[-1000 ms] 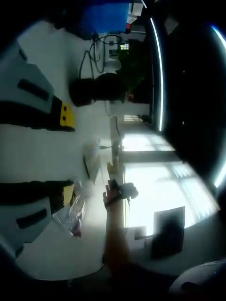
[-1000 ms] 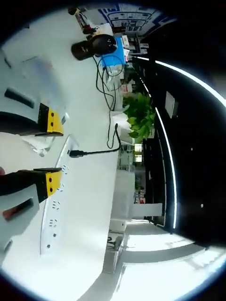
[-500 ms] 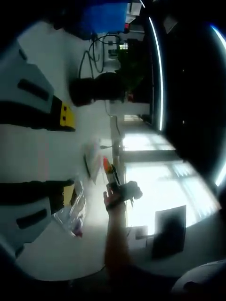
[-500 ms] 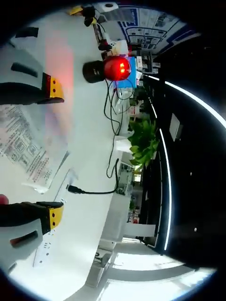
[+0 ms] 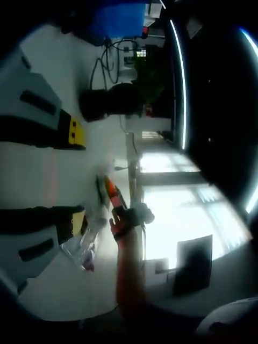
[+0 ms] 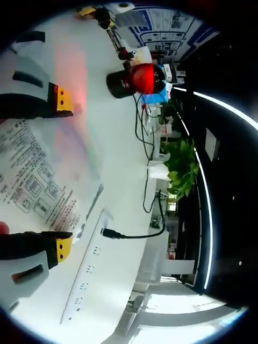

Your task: Clip sheet goods on table flip sheet goods clip sheet goods scan sheet goods put sheet goods back to table

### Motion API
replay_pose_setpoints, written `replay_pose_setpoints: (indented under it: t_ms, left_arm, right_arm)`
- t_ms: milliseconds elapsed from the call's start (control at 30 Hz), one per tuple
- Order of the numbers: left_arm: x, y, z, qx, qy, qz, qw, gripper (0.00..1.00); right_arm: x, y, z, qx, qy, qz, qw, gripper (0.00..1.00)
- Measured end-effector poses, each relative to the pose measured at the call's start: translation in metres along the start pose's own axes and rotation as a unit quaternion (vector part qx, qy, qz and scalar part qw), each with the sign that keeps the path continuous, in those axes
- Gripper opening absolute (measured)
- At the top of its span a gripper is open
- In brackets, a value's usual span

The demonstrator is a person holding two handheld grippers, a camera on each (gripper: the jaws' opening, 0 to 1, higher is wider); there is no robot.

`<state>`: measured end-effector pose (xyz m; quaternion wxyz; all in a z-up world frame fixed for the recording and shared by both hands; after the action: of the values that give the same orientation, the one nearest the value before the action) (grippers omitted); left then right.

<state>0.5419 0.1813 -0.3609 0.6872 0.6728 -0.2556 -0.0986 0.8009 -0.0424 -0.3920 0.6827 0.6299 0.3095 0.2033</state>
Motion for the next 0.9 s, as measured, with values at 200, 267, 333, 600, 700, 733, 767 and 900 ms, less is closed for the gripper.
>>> replay_pose_setpoints:
  t_ms: [200, 267, 333, 600, 700, 733, 767, 900]
  left_arm:
    - [0.001, 0.000, 0.001, 0.000, 0.000, 0.000, 1.0000, 0.35]
    - [0.001, 0.000, 0.002, -0.001, 0.000, 0.000, 1.0000, 0.35]
    - [0.001, 0.000, 0.003, 0.001, 0.000, -0.001, 1.0000, 0.35]
    - [0.002, 0.001, 0.006, 0.001, -0.002, 0.000, 1.0000, 0.35]
    - [0.002, 0.001, 0.007, 0.001, -0.003, 0.000, 1.0000, 0.35]
    - [0.002, 0.001, 0.007, 0.002, -0.003, 0.000, 1.0000, 0.35]
    - [0.002, 0.001, 0.007, 0.003, -0.003, 0.000, 1.0000, 0.35]
    - [0.001, 0.002, 0.006, 0.002, -0.002, 0.001, 1.0000, 0.35]
  right_arm:
    - [-0.004, -0.004, 0.003, 0.013, 0.008, -0.004, 0.9999, 0.80]
    - [-0.002, -0.007, 0.005, 0.019, 0.010, -0.010, 0.9997, 0.81]
    - [-0.001, -0.009, 0.008, 0.027, 0.013, -0.013, 0.9995, 0.81]
    - [-0.003, -0.009, 0.002, 0.027, 0.015, -0.018, 0.9993, 0.82]
    - [-0.001, -0.009, 0.003, 0.027, 0.015, -0.019, 0.9994, 0.82]
    - [-0.003, -0.008, 0.002, 0.027, 0.014, -0.018, 0.9994, 0.82]
    - [-0.003, -0.008, 0.001, 0.026, 0.013, -0.018, 0.9994, 0.83]
    - [-0.004, -0.007, -0.001, 0.027, 0.009, -0.016, 0.9995, 0.83]
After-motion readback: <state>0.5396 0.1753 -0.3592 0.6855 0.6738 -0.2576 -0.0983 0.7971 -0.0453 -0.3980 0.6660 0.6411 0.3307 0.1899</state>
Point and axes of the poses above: the point that each gripper's makers call its tool centre point, and the gripper's own axes: x roughly forward along the fingers, z roughly to its right, y roughly out of its top, the point moved 5 cm from there along -x, roughly backward along the fingers, and after that the axes turned 13 degrees about z, right-handed, at the moved point
